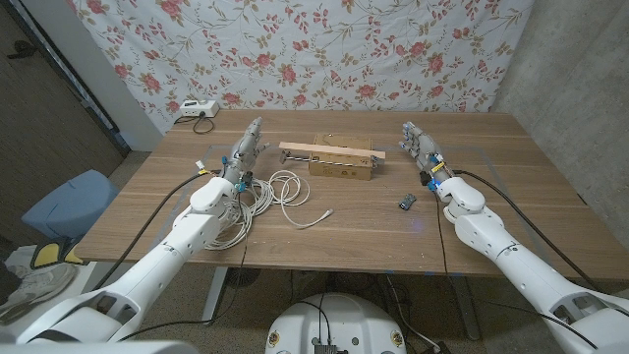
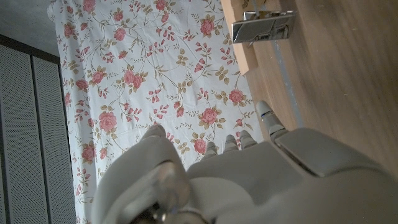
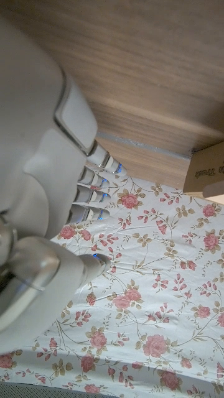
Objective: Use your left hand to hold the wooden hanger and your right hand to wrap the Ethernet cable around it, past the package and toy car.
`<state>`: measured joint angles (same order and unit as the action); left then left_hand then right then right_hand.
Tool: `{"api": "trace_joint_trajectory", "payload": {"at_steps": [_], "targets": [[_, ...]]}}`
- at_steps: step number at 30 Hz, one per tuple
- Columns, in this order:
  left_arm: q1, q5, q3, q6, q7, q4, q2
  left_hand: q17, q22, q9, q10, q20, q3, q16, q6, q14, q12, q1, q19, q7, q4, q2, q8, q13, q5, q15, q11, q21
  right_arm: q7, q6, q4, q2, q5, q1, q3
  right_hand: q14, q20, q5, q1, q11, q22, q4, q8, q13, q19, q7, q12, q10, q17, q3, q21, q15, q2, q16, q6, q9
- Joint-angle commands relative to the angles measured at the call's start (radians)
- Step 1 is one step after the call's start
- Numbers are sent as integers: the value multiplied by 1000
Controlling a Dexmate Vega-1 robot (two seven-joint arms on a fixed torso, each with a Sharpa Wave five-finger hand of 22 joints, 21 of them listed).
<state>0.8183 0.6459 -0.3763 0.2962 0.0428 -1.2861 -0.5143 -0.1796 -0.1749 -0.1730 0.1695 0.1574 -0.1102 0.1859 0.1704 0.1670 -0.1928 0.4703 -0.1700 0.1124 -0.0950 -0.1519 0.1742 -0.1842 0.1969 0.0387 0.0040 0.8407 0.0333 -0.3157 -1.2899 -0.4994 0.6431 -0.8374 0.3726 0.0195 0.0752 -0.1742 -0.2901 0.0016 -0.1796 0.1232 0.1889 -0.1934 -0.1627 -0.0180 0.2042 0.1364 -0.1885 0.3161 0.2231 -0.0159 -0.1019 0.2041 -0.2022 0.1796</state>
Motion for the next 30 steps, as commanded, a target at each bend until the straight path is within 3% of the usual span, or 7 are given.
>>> {"api": "trace_joint_trajectory", "payload": {"at_steps": [1,11,20,23,30], "targets": [[-42,-122,-39,-58,-94,-41,-18,-2,-2,-3,64,-2,-5,9,43,61,-15,11,-179,6,9,12,7,-2,3,4,3,3,79,-52,138,39,2,73,14,3,-1,-4,-8,-1,-2,0,5,-1,-5,1,3,6,-1,6,4,-5,1,6,-5,3],[-109,-275,-112,-220,-191,-104,-51,1,-3,-4,-8,-12,-6,21,19,9,-38,31,-161,-4,38,36,16,-5,-2,5,-5,-13,164,-87,228,42,44,92,-7,3,0,-4,-10,1,-2,3,4,-1,-5,0,3,8,-1,7,3,-8,2,6,-5,3],[-155,-378,-156,-382,-215,-211,-105,-2,-6,-6,-54,-25,-15,44,-35,-87,-49,67,-131,-23,78,50,29,-9,-3,6,-20,-25,197,-116,247,31,61,80,-26,8,2,-3,-11,5,-2,5,5,-2,-5,1,4,15,-1,6,1,-12,3,7,-8,3],[-167,-396,-165,-427,-209,-239,-120,-4,-7,-7,-81,-23,-16,53,-58,-124,-56,73,-116,-33,87,54,33,-10,-3,8,-18,-26,206,-127,257,33,67,79,-31,8,2,-3,-11,6,-2,6,5,-2,-5,1,5,18,-2,6,1,-12,3,7,-8,3],[-202,-424,-187,-530,-159,-298,-161,-9,-8,-8,-165,11,-20,61,-133,-179,-80,90,-89,-41,111,62,45,-14,-4,8,-13,-36,223,-148,270,38,81,71,-40,11,3,-3,-11,6,-2,6,5,-2,-6,0,5,20,-2,5,0,-15,3,7,-10,3]]}}
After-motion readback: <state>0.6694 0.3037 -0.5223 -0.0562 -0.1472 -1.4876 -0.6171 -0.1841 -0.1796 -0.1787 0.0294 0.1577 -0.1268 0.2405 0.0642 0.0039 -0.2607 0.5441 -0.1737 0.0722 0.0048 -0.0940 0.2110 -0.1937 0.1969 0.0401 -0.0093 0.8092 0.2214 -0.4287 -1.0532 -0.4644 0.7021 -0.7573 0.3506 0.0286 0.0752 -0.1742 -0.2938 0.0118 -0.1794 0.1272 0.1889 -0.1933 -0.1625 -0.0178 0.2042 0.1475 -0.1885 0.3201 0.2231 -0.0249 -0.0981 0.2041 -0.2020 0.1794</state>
